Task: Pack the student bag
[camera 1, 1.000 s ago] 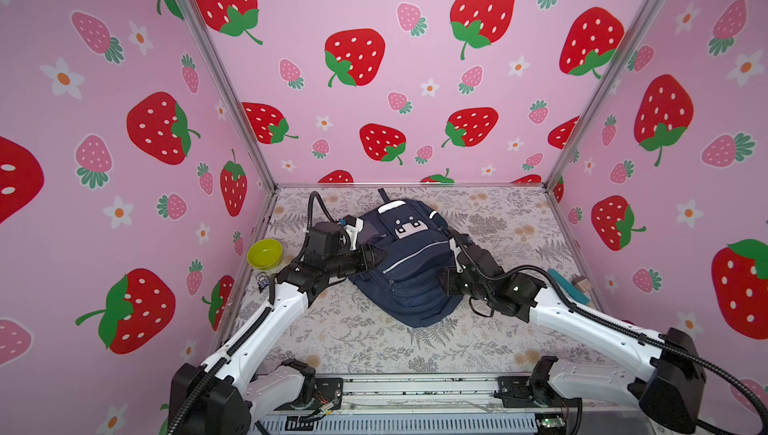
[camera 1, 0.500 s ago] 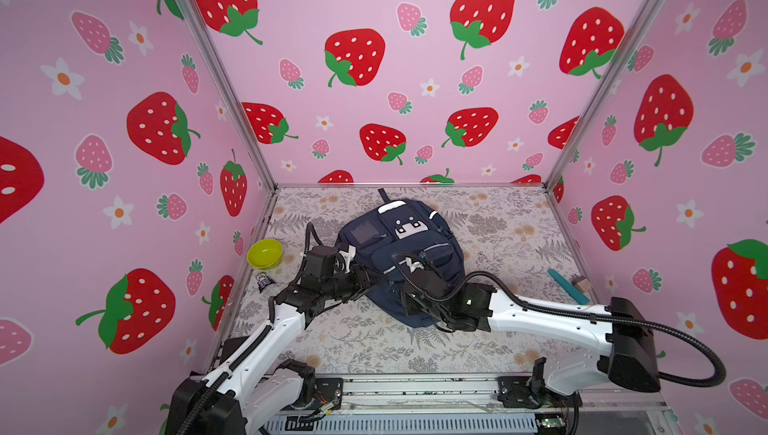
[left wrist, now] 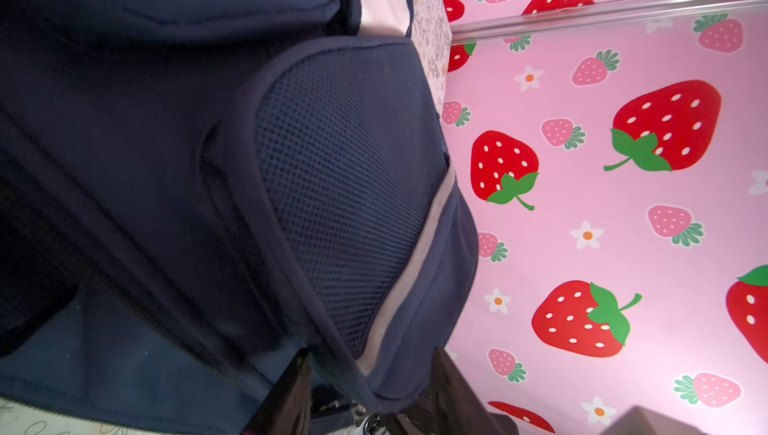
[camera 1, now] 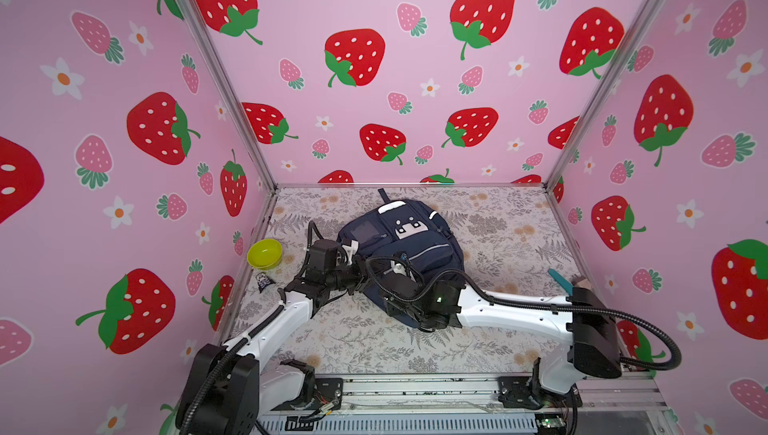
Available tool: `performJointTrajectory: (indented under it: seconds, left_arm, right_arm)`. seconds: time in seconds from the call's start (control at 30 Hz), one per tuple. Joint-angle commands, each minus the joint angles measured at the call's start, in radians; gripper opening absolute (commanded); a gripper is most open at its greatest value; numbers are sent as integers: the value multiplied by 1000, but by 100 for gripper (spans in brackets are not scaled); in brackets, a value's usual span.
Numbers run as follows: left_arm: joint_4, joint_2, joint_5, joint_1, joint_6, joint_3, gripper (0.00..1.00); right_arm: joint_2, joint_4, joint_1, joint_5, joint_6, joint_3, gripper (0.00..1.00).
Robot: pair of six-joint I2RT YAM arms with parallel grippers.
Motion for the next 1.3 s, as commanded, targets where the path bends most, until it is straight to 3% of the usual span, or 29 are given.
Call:
performJointTrajectory:
  seconds: [0.0,0.17,0.43,0.47,0.7,0.87,1.17,1.27]
  left_arm:
    - [64,13,47,4,-29,22,43]
    - [98,28,68,4,-42,18,25]
    - [178,66,98,4,-75,18,7]
    - [185,67,102,3,-79,18,0]
    - [171,38,111,-12,-76,38,0]
    - [135,17,101,-13,-46,43,0]
    - [103,9,101,-13,-10,24,0]
    - [102,2,96,-14,-1,18,0]
  right_arm:
    - [5,-23,-22,-16,29,19,52]
    - [19,-26,-46,-40,32,27,48]
    - [33,-35,-67,-70,30,55,48]
    - [35,-38,-68,-69,30,60,48]
    - [110,-222,-73,-15,73,176,51]
    - [142,-331,-79,19,97,234,48]
    - [120,-351,-91,28,105,225,26]
    - [112,-344,-91,28,104,222,34]
